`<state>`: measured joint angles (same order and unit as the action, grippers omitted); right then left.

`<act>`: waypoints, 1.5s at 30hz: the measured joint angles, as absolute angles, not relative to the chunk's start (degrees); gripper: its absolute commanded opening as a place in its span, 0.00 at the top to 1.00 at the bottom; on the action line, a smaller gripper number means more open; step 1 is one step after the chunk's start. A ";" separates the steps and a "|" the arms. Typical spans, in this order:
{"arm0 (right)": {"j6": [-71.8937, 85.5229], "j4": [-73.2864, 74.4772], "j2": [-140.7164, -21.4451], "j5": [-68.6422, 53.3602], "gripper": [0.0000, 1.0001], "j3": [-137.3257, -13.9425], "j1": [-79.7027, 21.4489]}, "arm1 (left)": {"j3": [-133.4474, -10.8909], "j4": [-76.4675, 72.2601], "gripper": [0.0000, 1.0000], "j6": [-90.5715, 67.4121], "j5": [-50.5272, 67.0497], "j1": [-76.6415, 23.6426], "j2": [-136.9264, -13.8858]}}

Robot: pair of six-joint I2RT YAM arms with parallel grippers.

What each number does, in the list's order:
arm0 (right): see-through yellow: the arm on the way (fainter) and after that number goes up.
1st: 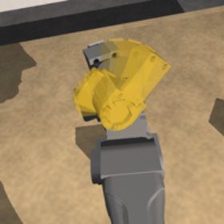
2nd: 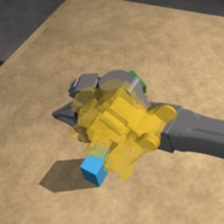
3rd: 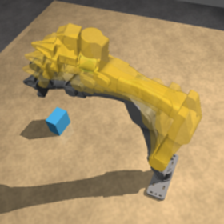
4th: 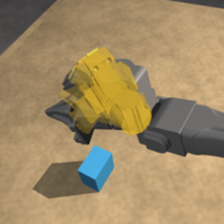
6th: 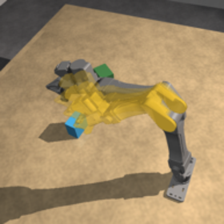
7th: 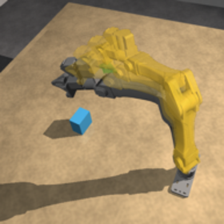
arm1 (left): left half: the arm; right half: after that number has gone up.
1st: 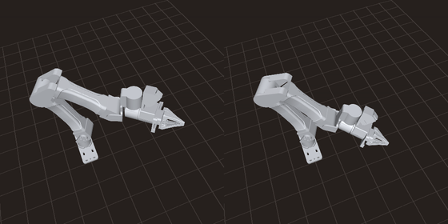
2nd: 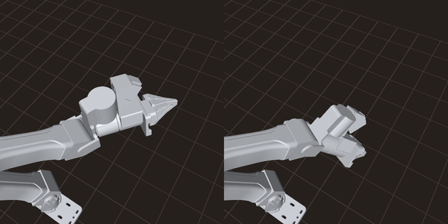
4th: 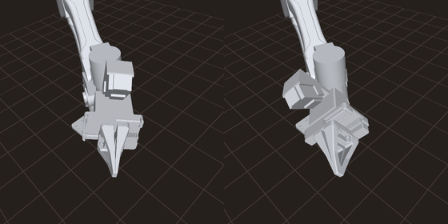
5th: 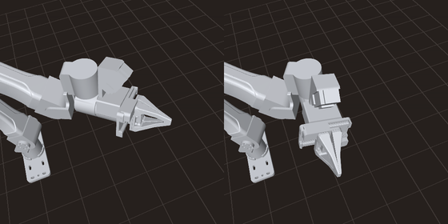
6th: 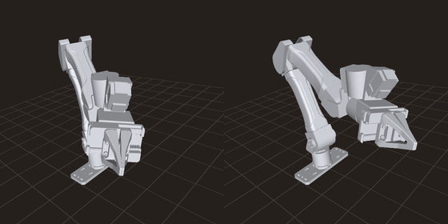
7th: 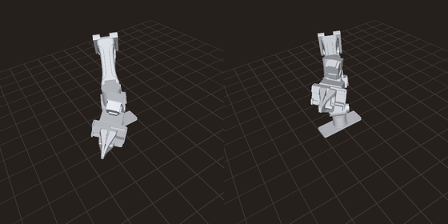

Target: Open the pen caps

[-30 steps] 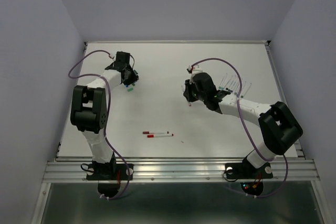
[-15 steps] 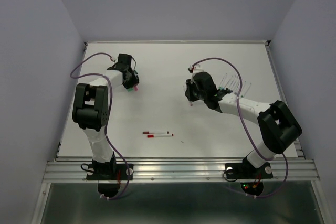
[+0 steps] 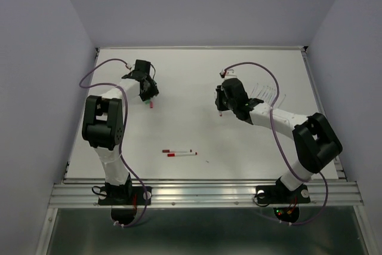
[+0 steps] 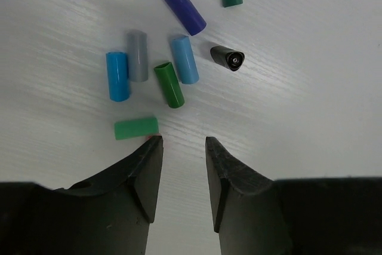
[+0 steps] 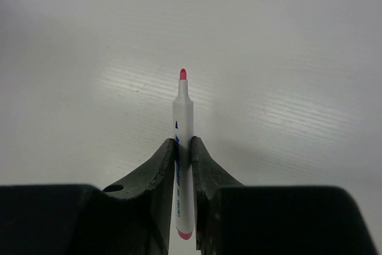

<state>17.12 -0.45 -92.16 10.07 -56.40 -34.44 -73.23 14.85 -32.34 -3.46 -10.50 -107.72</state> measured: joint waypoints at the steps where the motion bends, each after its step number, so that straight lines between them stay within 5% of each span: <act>1: 17.61 0.05 -92.60 11.68 0.99 -57.12 -33.95 | -73.67 15.44 0.39 -32.38 -3.75 -10.50 -107.33; 8: 21.67 3.01 -97.76 22.02 0.99 -64.05 -27.77 | -75.79 16.32 0.02 -32.10 -4.80 -10.50 -98.48; 19: 25.36 7.49 -113.51 30.44 0.99 -77.89 -18.70 | -75.13 14.33 0.01 -32.01 -4.89 -10.50 -85.93; 34: 27.99 11.86 -118.37 33.65 0.96 -82.08 -15.46 | -73.47 14.35 0.01 -31.99 -4.95 -10.50 -85.60; 45: 28.80 13.61 -118.98 34.11 0.77 -82.06 -15.00 | -73.17 14.33 0.01 -31.99 -4.80 -10.50 -85.60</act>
<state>28.80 13.61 -118.98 34.11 -82.06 -15.00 -73.17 14.33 -31.99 -4.80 -10.50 -85.60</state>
